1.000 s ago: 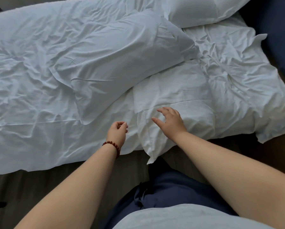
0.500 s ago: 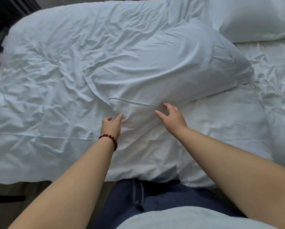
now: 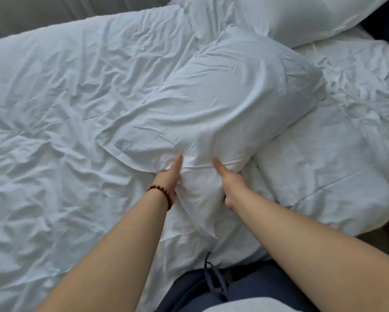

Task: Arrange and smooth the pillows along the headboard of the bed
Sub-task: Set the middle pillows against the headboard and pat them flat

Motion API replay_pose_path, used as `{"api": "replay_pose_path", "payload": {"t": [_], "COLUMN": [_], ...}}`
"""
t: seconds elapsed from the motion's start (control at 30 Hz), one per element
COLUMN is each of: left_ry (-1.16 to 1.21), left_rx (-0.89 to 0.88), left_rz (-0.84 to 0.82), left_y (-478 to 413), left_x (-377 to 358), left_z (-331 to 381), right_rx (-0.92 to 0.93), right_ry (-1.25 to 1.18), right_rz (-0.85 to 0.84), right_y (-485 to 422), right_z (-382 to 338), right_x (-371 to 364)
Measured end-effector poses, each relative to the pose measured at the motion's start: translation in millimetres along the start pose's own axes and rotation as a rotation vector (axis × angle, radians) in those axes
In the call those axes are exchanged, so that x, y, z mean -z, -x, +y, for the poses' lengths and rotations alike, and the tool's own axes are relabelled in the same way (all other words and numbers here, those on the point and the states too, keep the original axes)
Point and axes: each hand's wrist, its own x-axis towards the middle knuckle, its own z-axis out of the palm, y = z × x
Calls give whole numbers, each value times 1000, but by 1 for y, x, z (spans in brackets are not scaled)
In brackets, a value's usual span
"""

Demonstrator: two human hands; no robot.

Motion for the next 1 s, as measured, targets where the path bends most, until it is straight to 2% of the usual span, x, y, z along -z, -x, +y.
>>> {"api": "replay_pose_path", "payload": {"t": [0.1,0.17,0.27,0.33,0.37,0.47,0.67,0.8,0.9,1.0], "left_ry": [-301,-434,-670,-789,-872,-1008,-918,-961,-795,-651], "left_rx": [4,-89,-452,-652,-670,-570,-391,-289,-239,-236], "left_rz": [113,173,367,320,257,163,47,70,94,-10], "left_y": [20,30,36,30,23,0,-43,-65,-83,-91], "left_x": [-2,5,14,9,3,-10,-9,-12,-11,-19], "left_z": [12,20,39,49,53,63,93,117,130,138], "right_rx": [93,172,248,253,245,219,232,247,220,191], "right_ry": [84,159,245,275,302,346,336,235,195,125], "right_rz": [149,226,321,341,344,308,222,196,186,193], "right_y": [4,6,12,15,17,17,13,4,-6,-21], "right_z": [-12,-21,-32,-34,-34,-34,-36,-49,-63,-82], "right_x": [1,16,63,97,112,132,124,124,123,118]}}
